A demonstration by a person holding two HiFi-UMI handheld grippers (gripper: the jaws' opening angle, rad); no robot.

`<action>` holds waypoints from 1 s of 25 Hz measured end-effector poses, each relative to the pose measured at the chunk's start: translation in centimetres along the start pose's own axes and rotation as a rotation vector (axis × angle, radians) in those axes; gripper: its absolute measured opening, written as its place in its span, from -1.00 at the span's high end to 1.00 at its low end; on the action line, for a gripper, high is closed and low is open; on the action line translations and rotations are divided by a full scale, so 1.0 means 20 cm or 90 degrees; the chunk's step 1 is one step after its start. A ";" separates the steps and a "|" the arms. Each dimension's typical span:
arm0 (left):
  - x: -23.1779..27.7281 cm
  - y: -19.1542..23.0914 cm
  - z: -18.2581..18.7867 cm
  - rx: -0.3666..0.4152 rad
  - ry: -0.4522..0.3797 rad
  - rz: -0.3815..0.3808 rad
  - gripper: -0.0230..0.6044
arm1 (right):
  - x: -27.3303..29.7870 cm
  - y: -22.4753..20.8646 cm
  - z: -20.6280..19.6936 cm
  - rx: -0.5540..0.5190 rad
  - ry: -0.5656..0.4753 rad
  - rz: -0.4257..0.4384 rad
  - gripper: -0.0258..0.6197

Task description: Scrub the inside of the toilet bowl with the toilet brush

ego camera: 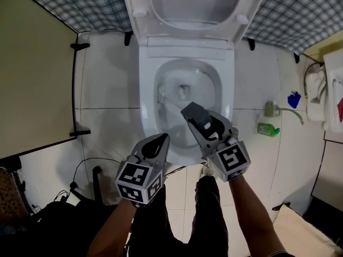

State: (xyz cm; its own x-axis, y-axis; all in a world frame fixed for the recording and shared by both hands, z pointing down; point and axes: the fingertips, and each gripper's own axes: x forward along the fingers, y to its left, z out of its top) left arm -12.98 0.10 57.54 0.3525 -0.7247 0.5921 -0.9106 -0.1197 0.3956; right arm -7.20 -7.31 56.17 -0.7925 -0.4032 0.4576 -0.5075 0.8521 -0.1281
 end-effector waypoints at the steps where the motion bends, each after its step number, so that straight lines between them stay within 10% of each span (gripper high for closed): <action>1: 0.00 0.01 0.00 -0.001 0.001 0.001 0.90 | 0.03 -0.01 0.02 -0.010 -0.005 -0.004 0.32; 25: 0.02 -0.02 0.00 0.006 0.007 -0.024 0.90 | -0.14 -0.45 0.08 -0.056 0.032 -0.259 0.32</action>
State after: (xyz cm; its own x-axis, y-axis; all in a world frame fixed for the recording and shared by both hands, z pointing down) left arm -12.48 -0.17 57.57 0.3889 -0.7123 0.5843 -0.8985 -0.1531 0.4113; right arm -0.96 -14.46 54.72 -0.5154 -0.6976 0.4977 -0.7427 0.6533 0.1468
